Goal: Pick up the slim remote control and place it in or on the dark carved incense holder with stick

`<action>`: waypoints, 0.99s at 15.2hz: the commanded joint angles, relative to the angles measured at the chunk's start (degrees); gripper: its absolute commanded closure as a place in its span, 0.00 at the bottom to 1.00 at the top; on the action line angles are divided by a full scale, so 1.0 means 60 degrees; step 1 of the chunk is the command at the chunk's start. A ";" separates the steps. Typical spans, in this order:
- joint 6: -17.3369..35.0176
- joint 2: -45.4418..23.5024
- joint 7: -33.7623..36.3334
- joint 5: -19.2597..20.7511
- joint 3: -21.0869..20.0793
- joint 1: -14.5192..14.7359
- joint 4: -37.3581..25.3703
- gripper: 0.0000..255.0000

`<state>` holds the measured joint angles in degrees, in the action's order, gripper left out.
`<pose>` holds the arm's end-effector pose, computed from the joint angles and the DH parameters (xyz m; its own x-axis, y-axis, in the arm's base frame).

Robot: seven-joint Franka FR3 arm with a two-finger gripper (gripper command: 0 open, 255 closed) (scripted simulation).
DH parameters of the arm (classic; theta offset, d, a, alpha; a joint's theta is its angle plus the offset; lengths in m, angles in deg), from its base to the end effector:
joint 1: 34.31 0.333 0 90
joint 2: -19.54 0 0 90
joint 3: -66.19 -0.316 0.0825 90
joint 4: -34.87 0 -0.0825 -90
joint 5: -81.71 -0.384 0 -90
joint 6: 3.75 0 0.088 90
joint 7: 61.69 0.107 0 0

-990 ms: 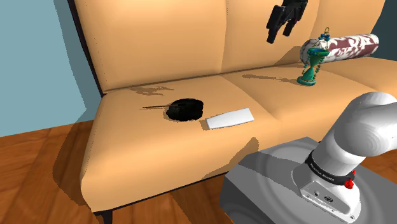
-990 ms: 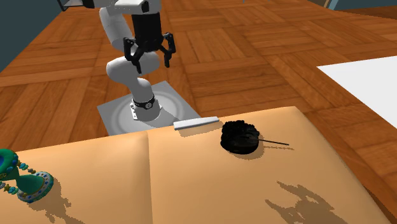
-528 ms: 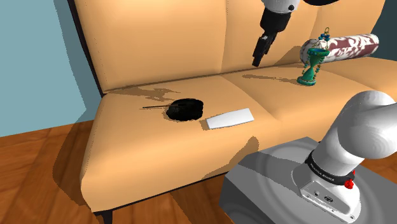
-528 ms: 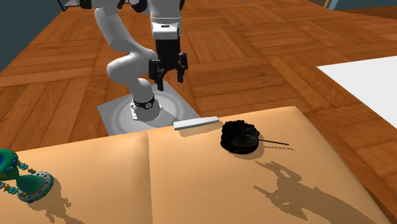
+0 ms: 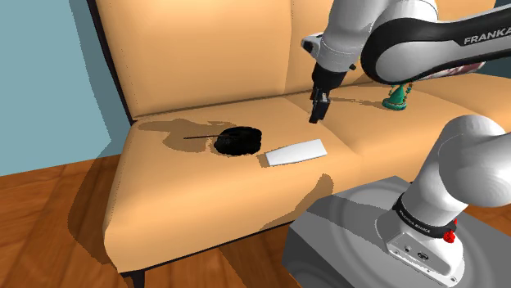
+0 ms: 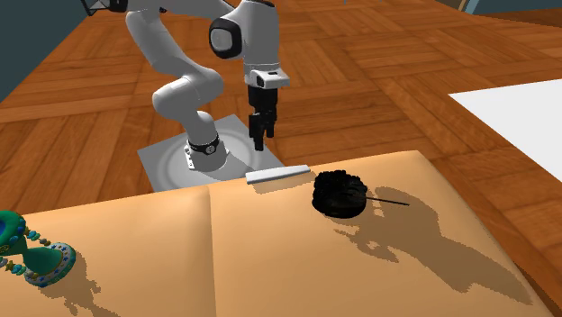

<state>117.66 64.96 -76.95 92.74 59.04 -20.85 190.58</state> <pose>0.3113 0.1077 0.4695 0.7631 0.6394 0.0946 0.5903 -0.7490 0.3010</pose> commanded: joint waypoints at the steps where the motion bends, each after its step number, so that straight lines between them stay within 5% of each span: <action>1: 0.0766 -0.0176 -0.0394 0.0217 -0.0114 0.0287 0.0487 0.00; 9: 0.4048 -0.1400 -0.1456 0.1562 -0.0654 0.0805 0.2230 0.00; 15: 0.5270 -0.2484 -0.1014 0.2265 -0.0930 0.0036 0.2298 0.00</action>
<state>148.33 50.82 -83.40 105.74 53.71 -20.05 204.30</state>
